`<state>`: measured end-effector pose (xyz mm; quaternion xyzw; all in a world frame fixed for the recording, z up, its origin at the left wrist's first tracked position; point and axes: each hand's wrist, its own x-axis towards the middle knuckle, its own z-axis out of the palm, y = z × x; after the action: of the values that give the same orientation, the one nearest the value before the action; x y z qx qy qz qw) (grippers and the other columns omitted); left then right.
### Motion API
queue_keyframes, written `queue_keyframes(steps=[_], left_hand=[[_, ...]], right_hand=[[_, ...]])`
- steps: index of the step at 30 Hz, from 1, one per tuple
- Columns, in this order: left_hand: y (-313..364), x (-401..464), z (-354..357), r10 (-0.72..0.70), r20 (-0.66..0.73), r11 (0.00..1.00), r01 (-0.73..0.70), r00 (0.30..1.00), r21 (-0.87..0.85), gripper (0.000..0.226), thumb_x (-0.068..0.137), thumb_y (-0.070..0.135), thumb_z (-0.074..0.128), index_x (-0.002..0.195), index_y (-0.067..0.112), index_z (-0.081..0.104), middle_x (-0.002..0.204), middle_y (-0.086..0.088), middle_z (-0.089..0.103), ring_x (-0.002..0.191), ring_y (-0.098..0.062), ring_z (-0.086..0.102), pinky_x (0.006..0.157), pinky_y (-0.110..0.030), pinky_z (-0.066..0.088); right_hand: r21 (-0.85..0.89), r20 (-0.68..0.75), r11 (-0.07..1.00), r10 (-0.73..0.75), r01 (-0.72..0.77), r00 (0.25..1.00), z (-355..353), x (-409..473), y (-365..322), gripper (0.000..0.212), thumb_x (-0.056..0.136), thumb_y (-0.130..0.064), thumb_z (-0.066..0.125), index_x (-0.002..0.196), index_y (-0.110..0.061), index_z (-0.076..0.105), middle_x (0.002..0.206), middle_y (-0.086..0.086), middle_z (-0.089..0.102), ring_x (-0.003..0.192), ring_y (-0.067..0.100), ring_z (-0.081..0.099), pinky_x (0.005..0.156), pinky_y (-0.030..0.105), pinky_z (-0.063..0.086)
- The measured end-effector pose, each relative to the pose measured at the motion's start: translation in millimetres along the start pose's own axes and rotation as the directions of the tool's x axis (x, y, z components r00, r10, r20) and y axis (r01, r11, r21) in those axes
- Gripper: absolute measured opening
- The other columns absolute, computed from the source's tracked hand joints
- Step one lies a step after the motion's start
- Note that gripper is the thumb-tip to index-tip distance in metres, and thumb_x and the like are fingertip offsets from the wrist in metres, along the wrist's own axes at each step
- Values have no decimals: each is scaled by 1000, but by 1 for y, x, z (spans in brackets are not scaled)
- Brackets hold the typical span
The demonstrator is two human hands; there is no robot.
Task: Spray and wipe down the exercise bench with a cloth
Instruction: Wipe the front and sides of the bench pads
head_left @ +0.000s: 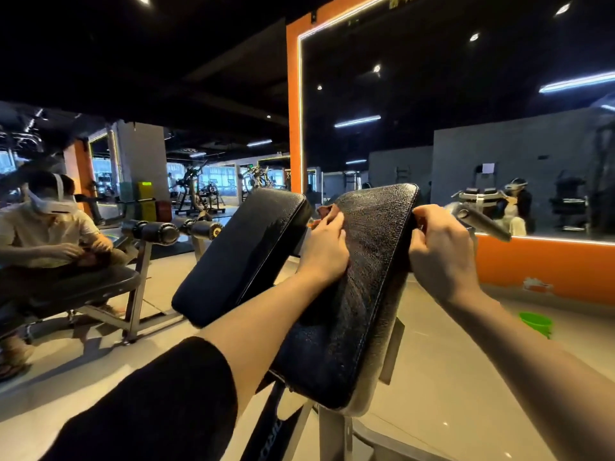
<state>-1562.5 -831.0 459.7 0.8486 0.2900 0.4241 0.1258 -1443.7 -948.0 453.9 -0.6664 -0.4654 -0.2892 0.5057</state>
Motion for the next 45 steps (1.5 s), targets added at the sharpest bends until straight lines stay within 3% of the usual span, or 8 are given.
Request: queue_keyframes(steps=[6, 12, 19, 25, 31, 33, 39, 45], left_hand=[[46, 19, 14, 412, 29, 909, -408, 911, -80, 46, 101, 11, 42, 147, 14, 38, 155, -1, 33, 143, -20, 28, 116, -34, 20], [5, 67, 9, 34, 22, 999, -34, 999, 15, 42, 103, 15, 39, 145, 11, 43, 154, -5, 35, 140, -26, 33, 113, -32, 24], [50, 62, 17, 448, 54, 893, -444, 892, -67, 42, 100, 9, 45, 141, 10, 47, 147, -9, 45, 135, -24, 41, 114, -31, 28], [2, 95, 8, 60, 33, 997, -62, 998, 51, 38, 102, 12, 41, 139, 8, 50, 148, -7, 45, 137, -23, 39, 114, -30, 23], [67, 73, 22, 479, 44, 878, -477, 877, -47, 38, 98, 9, 46, 136, 10, 54, 144, -5, 50, 132, -21, 44, 112, -32, 31], [56, 79, 20, 465, 35, 885, -463, 885, -45, 37, 98, 7, 46, 134, 8, 55, 143, -7, 50, 132, -21, 44, 113, -30, 29], [-6, 100, 7, 58, 36, 996, -61, 998, 64, 35, 102, 12, 40, 134, 7, 54, 140, -9, 51, 130, -25, 45, 111, -32, 29], [43, 82, 21, 438, 35, 897, -435, 898, -77, 38, 100, 9, 45, 137, 9, 52, 144, -6, 48, 135, -21, 41, 116, -32, 27]], right_hand=[[-5, 4, 999, -36, 36, 999, 4, 49, 5, 20, 93, -5, 39, 102, -1, 56, 102, 21, 59, 86, 27, 48, 75, 33, 35], [-42, 18, 998, 54, -53, 998, 18, 59, 22, 19, 97, -4, 35, 97, -1, 54, 100, 27, 62, 77, 29, 43, 65, 35, 25], [29, 3, 1000, -6, 6, 1000, 17, 57, 24, 19, 99, -11, 37, 92, -8, 53, 93, 22, 62, 70, 25, 38, 63, 34, 21], [24, -12, 1000, 6, -6, 1000, 18, 57, 24, 17, 98, -5, 37, 87, -10, 50, 95, 25, 63, 71, 27, 38, 63, 34, 22], [55, 7, 998, -30, 29, 1000, 15, 54, 23, 18, 99, -11, 38, 97, -7, 56, 99, 25, 64, 73, 30, 44, 65, 33, 25], [52, 10, 998, -42, 42, 999, 14, 54, 24, 16, 99, -9, 38, 91, -11, 52, 96, 24, 64, 72, 25, 40, 64, 33, 23], [33, 11, 999, -23, 23, 1000, 17, 55, 23, 18, 95, -2, 37, 82, -13, 44, 94, 25, 63, 73, 34, 45, 64, 35, 26], [6, -17, 994, -109, 109, 994, 16, 52, 23, 25, 90, -19, 30, 91, -10, 53, 94, 25, 65, 81, 42, 56, 64, 32, 22]])
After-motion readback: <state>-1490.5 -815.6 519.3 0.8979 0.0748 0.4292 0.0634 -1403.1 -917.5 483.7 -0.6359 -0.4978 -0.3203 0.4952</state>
